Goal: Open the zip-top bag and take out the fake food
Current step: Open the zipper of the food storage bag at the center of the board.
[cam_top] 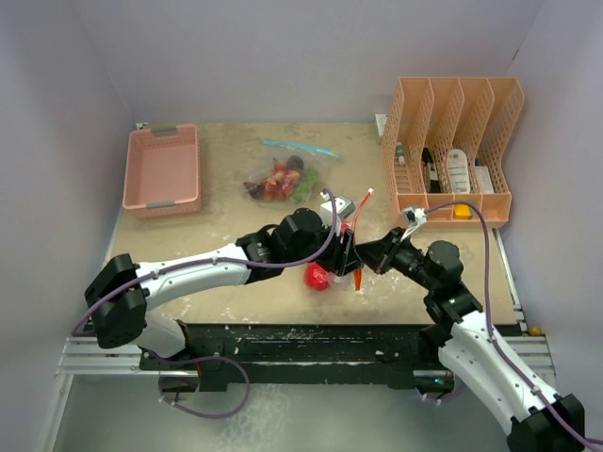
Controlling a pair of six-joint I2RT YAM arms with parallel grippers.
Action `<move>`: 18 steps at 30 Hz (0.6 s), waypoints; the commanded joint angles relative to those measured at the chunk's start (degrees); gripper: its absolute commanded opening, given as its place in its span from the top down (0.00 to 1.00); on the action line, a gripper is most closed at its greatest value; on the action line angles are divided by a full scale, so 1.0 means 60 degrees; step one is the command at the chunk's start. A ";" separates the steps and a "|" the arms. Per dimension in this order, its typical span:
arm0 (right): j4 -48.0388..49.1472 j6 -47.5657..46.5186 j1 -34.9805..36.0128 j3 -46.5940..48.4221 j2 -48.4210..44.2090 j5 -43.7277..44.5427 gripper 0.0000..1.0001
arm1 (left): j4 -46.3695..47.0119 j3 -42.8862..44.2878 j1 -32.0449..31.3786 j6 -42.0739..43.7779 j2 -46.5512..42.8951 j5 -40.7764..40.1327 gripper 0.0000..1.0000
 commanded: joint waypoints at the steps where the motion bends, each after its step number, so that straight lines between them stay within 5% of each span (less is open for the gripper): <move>1: 0.0633 -0.0139 0.0055 -0.0082 -0.0163 -0.0519 1.00 | 0.0783 -0.0200 0.0121 0.0028 -0.0651 0.0042 0.40; 6: -0.0126 -0.0263 0.0054 0.0009 -0.0710 0.0047 1.00 | 0.0615 -0.0224 0.0264 -0.0004 -0.0782 -0.0212 0.28; 18: -0.2109 -0.0776 0.0048 0.0471 -0.1930 0.0625 1.00 | 0.0858 -0.0017 0.0402 -0.0415 -0.0269 -0.0768 0.28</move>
